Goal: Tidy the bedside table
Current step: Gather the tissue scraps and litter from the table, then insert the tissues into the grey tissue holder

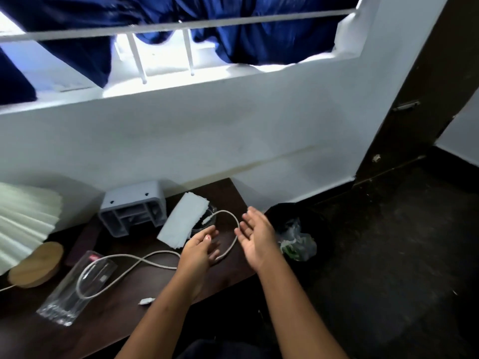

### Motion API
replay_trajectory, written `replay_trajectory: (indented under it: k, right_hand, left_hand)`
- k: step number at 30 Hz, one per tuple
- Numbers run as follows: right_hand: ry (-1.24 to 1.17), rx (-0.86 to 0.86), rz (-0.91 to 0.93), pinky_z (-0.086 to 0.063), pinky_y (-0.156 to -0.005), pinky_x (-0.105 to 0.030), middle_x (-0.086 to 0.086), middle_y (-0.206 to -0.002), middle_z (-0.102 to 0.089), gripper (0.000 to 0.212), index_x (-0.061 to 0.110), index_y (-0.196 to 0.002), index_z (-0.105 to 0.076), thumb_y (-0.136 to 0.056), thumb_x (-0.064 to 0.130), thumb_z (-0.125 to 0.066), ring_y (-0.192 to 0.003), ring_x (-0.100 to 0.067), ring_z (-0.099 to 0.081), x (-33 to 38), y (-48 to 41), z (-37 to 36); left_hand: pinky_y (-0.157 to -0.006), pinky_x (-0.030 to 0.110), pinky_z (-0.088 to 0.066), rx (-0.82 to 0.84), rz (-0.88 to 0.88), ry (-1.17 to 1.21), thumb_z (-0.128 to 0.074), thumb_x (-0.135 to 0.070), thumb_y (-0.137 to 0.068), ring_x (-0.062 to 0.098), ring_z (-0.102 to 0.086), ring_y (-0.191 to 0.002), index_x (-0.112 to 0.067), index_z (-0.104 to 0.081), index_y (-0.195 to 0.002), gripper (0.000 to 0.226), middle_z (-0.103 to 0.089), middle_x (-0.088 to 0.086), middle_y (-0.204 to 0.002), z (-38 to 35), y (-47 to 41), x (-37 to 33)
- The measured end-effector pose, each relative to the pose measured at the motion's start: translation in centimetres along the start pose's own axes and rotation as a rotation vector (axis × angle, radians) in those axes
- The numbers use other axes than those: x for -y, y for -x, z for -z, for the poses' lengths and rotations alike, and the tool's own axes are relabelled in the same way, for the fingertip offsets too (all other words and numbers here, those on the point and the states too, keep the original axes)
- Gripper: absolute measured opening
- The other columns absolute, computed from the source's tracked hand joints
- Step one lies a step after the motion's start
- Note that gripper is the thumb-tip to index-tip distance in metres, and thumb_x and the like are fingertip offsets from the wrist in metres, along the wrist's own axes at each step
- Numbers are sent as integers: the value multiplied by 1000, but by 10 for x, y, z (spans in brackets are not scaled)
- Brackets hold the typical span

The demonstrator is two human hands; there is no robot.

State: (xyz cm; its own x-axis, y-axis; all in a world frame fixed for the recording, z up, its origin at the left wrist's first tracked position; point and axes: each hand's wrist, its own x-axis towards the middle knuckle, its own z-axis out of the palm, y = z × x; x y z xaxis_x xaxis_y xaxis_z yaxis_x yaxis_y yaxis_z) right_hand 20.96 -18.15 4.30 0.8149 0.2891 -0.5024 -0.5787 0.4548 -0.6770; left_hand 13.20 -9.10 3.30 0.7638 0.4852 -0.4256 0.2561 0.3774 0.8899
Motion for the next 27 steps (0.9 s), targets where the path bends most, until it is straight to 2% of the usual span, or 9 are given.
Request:
replay_trajectory:
  k: [2,4,7,9,11,15,20,24,27]
  right_hand:
    - [181,61,-31,-42,-73,-27,1,-90,-52,17,18,-108,-52,-94,10,-45,-82,-10,-46,-19,13,-18]
    - [352,92,-44,-42,-77,-28,5,-86,-52,14,18,-102,-53,-92,9,-46,-79,-6,-45,-35,17,-34]
    - [462,117,-35,-42,-80,-31,5,-90,-54,15,18,-102,-54,-91,10,-46,-81,-4,-47,-54,16,-52]
    - [531,140,-18,-43,-83,-32,0,-100,-56,18,18,-105,-55,-91,10,-47,-84,-6,-50,-69,16,-64]
    - [635,180,20,-44,-92,-36,-5,-114,-56,24,18,-110,-56,-89,9,-49,-96,-12,-53,-83,14,-72]
    - [930,257,171,-41,-105,-41,-8,-131,-52,39,15,-124,-55,-86,8,-53,-117,-21,-51,-95,0,-95]
    - [1118,307,299,-43,-102,-44,-5,-136,-45,55,17,-139,-39,-86,13,-56,-111,-25,-53,-97,-30,-118]
    - [1218,307,318,-42,-90,-31,-1,-109,-46,65,18,-146,-26,-88,15,-54,-93,-15,-44,-104,-53,-127]
    - [1194,307,305,-46,-99,-40,-6,-131,-53,61,22,-145,-27,-89,12,-48,-109,-23,-53,-110,-59,-131]
  left_hand:
    - [-75,23,-44,-54,-22,11,-30,-4,-99,10,-55,-87,-3,-48,-131,36,-54,9,-119,21,5,-3]
    - [-75,23,-42,-97,-38,32,-29,-3,-99,13,-55,-92,-3,-46,-132,37,-53,8,-120,40,9,-6]
    - [-69,20,-39,-148,-61,43,-29,-1,-99,10,-51,-86,-1,-45,-133,38,-57,2,-107,60,8,-9]
    - [-66,18,-45,-186,-70,53,-29,0,-99,6,-51,-81,-1,-45,-133,38,-57,6,-114,73,5,-15]
    - [-77,21,-49,-218,-91,67,-30,-1,-98,11,-54,-91,-3,-44,-134,39,-53,12,-125,83,0,-24]
    - [-110,37,-34,-312,-165,48,-33,-1,-97,20,-40,-132,-5,-39,-139,42,-41,8,-145,100,-10,-36]
    - [-117,34,-22,-461,-257,-114,-41,-6,-96,21,-29,-141,-9,-34,-142,47,-31,8,-152,126,-29,-44]
    - [-117,34,-21,-495,-224,-96,-44,-11,-96,23,-26,-142,-13,-22,-147,56,-20,7,-156,142,-55,-51]
    - [-117,42,-25,-501,-200,5,-49,-14,-93,25,-29,-141,-17,-14,-149,66,-21,9,-157,153,-79,-48]
